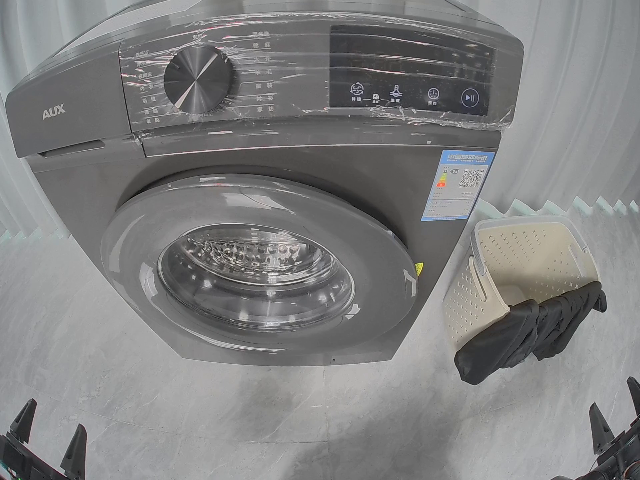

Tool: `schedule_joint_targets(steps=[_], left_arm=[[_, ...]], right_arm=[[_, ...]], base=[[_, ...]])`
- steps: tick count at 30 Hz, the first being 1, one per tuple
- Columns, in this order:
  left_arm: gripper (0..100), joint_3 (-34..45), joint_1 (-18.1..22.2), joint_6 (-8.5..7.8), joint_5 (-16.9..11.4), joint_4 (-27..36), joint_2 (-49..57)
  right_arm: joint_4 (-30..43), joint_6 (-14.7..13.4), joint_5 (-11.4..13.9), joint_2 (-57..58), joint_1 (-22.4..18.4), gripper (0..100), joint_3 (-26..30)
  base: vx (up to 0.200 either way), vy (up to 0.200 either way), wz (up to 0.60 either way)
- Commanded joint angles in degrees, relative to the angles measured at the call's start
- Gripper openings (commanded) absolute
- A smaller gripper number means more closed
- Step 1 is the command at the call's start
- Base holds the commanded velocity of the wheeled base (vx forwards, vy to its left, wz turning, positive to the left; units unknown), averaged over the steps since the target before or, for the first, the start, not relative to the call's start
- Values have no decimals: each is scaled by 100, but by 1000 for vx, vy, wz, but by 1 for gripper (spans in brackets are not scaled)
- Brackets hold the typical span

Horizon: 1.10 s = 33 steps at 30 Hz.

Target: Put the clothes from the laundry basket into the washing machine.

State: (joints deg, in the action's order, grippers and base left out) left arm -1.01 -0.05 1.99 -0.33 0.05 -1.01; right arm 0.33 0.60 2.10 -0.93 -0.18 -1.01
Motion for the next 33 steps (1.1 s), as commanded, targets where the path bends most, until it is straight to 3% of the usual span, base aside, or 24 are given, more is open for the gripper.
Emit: schedule_joint_targets(steps=[1,23,33], left_arm=[[100,92,-4,3,-2,-5,101],[100,92,-4,-5,-2,-5,92],[100,92,5,3,-2,4,92]], right_arm=[[2,2,1,93,1,100,101],[2,2,1,93,1,100,101],[2,2,1,93,1,100,101]], base=[[0,200,0],[0,9,0],[0,200,0]])
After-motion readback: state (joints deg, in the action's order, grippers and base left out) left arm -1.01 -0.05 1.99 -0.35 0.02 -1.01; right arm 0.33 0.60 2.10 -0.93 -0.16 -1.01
